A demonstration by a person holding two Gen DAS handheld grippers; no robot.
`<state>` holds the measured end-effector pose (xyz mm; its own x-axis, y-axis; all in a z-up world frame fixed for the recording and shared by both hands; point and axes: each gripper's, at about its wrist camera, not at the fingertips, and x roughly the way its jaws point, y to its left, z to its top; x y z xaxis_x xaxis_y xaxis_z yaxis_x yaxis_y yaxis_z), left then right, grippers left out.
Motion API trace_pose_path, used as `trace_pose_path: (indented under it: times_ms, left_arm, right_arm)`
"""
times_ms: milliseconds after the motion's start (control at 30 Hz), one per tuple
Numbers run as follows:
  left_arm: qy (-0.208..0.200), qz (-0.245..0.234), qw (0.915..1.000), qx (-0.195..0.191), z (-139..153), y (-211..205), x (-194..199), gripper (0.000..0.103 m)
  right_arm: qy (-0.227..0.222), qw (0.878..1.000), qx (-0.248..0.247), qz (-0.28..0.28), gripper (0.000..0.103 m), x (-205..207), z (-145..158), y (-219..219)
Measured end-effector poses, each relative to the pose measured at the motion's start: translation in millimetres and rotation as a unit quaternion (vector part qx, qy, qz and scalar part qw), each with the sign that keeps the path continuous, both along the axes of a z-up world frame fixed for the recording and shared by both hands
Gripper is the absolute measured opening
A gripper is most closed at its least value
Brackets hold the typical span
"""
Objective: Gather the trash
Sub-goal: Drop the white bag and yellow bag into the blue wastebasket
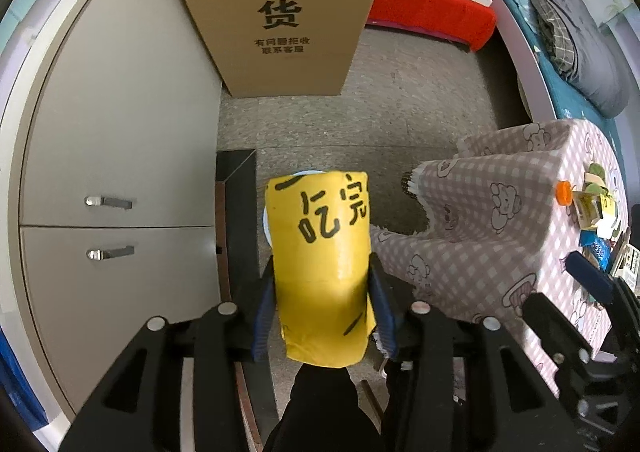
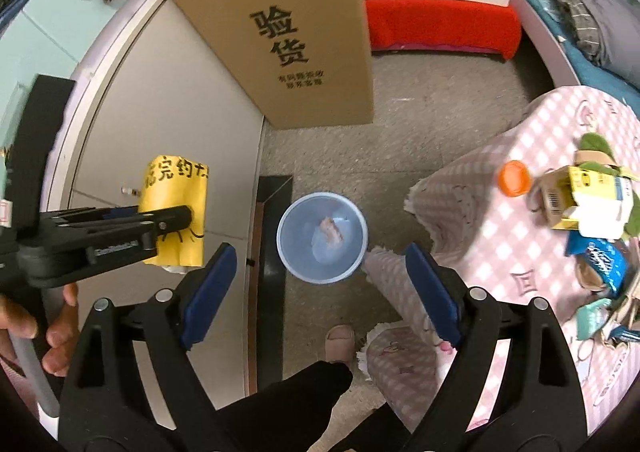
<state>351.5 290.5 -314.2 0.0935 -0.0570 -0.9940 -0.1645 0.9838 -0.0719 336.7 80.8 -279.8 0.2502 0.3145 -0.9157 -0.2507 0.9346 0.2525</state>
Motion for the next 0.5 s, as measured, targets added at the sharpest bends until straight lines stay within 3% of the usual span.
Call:
trace_pose_path:
  times_ms: [67, 133, 200, 500]
  left_arm:
    - [0.002, 0.0, 1.0, -0.001, 0, -2, 6, 0.051]
    - [0.003, 0.005, 1.0, 0.005, 0, -3, 11, 0.073]
    - [0.004, 0.017, 0.9998, 0.014, 0, 0, 14, 0.081]
    - [-0.012, 0.026, 0.9996, 0.003, 22, -9, 10, 0.081]
  right_arm:
    - [-0.006, 1.0, 0.002, -0.008, 0.085, 1, 6, -5]
    - [-0.01, 1.0, 0.005, -0.013, 0.085, 0, 10, -9]
    - [-0.013, 1.0, 0.004, -0.016, 0.085, 0, 14, -13]
    - [-0.025, 0.999, 0.005, -0.037, 0.086, -4, 26, -30]
